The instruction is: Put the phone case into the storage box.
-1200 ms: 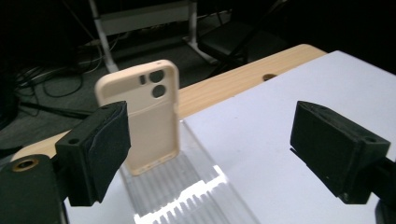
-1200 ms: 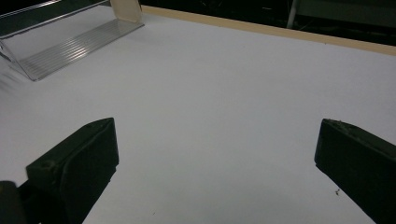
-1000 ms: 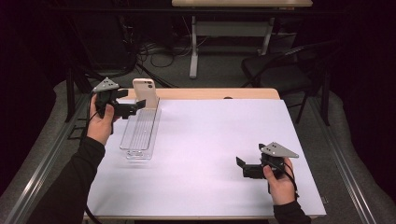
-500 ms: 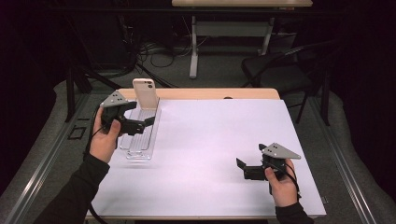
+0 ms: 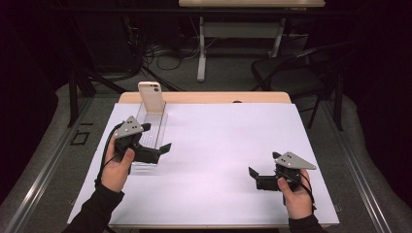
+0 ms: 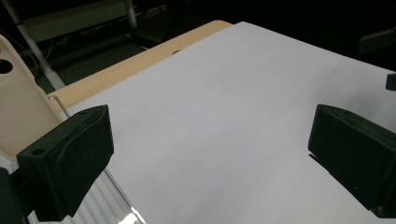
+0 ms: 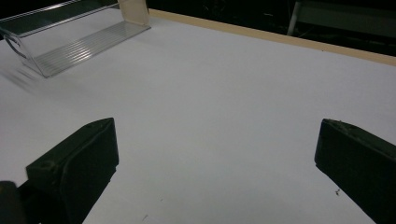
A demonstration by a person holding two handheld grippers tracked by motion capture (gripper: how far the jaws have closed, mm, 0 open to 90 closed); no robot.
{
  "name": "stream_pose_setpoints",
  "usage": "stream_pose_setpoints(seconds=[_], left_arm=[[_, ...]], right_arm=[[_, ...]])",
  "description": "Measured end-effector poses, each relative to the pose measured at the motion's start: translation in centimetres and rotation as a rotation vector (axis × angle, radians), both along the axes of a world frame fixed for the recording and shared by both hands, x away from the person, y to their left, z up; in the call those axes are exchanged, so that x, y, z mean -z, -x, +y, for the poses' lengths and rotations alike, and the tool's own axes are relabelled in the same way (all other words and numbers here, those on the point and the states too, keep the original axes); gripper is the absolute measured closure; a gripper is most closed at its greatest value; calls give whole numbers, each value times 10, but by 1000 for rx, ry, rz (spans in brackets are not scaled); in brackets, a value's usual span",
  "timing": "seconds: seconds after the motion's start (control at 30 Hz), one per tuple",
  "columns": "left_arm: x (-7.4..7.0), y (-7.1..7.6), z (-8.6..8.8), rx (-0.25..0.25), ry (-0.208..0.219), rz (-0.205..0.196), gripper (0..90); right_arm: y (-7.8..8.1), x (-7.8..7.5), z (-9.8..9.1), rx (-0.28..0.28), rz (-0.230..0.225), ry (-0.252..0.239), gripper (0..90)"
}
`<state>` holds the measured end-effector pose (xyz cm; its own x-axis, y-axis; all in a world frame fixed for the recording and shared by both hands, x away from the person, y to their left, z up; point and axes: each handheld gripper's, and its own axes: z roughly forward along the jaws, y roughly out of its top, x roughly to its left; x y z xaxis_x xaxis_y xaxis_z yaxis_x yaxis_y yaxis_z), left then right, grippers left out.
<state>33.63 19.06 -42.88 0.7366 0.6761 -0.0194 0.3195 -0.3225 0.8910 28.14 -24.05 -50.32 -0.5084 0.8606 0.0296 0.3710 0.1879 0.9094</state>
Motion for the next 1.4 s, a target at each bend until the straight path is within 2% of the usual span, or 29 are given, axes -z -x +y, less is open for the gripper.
stream_pose_setpoints(seconds=[0.37, 0.47, 0.63, 0.87, 1.17, 1.4], left_arm=[[34, 16, -4, 23, 51, 13, 5], [45, 18, -5, 24, 32, 15, 5], [59, 23, -5, 25, 50, 5, 5], [67, 27, -5, 47, 65, -10, 5], [78, 25, -7, 64, 73, 30, 5], [80, 24, -6, 60, 80, 32, 5]], right_arm=[[2, 9, 4, -10, 7, 10, 0], [2, 12, 5, -11, 8, 12, 0], [3, 16, 7, -13, -3, 18, 0], [6, 21, 8, -14, -16, 22, 0], [6, 25, 7, -9, -19, 11, 0], [6, 28, 9, -15, -6, 16, 0]])
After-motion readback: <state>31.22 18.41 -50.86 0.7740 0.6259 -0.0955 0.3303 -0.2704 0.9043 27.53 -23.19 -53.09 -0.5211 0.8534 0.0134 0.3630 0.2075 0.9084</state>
